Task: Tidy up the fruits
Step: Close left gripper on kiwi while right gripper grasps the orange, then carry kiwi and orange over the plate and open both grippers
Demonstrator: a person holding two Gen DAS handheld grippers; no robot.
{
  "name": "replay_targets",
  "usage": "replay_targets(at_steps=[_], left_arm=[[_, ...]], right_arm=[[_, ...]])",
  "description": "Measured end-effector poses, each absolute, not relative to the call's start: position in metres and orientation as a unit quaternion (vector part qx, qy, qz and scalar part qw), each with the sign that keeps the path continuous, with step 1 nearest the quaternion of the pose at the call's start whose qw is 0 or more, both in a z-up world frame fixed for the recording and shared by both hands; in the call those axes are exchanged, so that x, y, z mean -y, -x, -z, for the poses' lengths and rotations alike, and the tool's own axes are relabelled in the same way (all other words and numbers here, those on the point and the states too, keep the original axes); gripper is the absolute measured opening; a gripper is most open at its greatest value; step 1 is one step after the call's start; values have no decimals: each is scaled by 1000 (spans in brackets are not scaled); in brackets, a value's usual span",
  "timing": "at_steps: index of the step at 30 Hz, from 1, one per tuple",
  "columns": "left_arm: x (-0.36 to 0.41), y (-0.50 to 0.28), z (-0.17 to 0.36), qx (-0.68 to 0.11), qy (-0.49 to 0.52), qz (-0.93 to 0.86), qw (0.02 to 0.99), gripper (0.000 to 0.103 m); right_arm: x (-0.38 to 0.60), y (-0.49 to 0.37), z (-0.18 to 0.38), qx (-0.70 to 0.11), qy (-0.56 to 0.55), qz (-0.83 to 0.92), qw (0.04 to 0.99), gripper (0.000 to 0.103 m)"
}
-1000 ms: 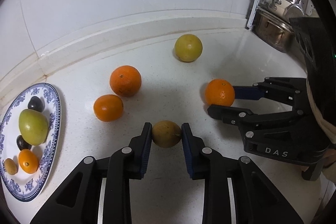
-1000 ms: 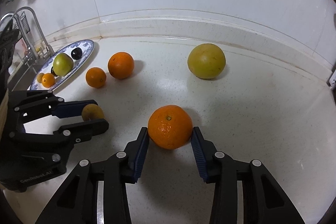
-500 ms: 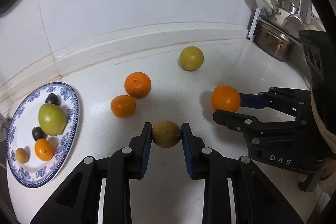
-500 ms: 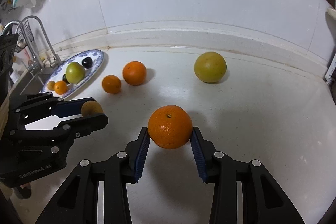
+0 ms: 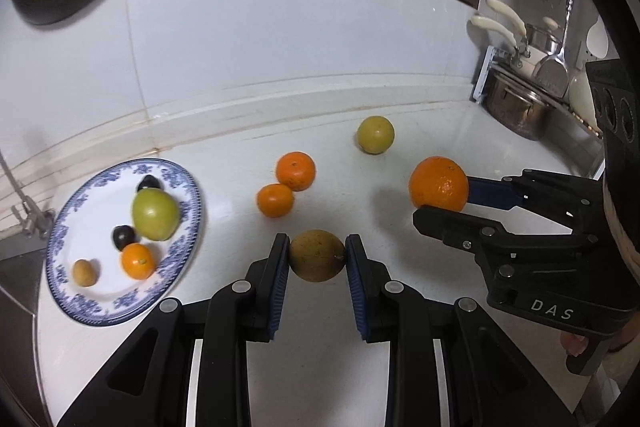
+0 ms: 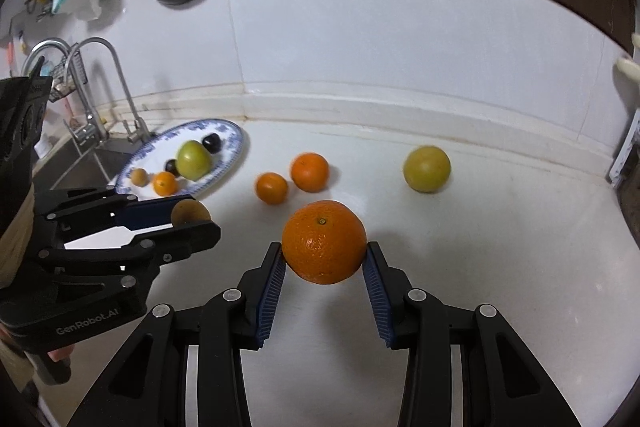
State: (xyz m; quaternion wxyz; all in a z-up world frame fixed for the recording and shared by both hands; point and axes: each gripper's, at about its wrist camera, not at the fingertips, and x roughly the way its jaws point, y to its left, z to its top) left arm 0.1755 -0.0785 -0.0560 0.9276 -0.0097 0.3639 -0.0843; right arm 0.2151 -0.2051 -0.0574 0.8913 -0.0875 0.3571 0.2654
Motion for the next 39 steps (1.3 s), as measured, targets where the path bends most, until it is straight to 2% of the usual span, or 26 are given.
replay_targets(at_steps=[21,39], left_arm=[[-3,-123,27,-325,16,29,945,28],[-80,-127,34,-330,23,-13,944,28]], right_arm=[[128,-175,29,-325,94,-305,890,41],[43,-184,31,-333,111,-343,871,41]])
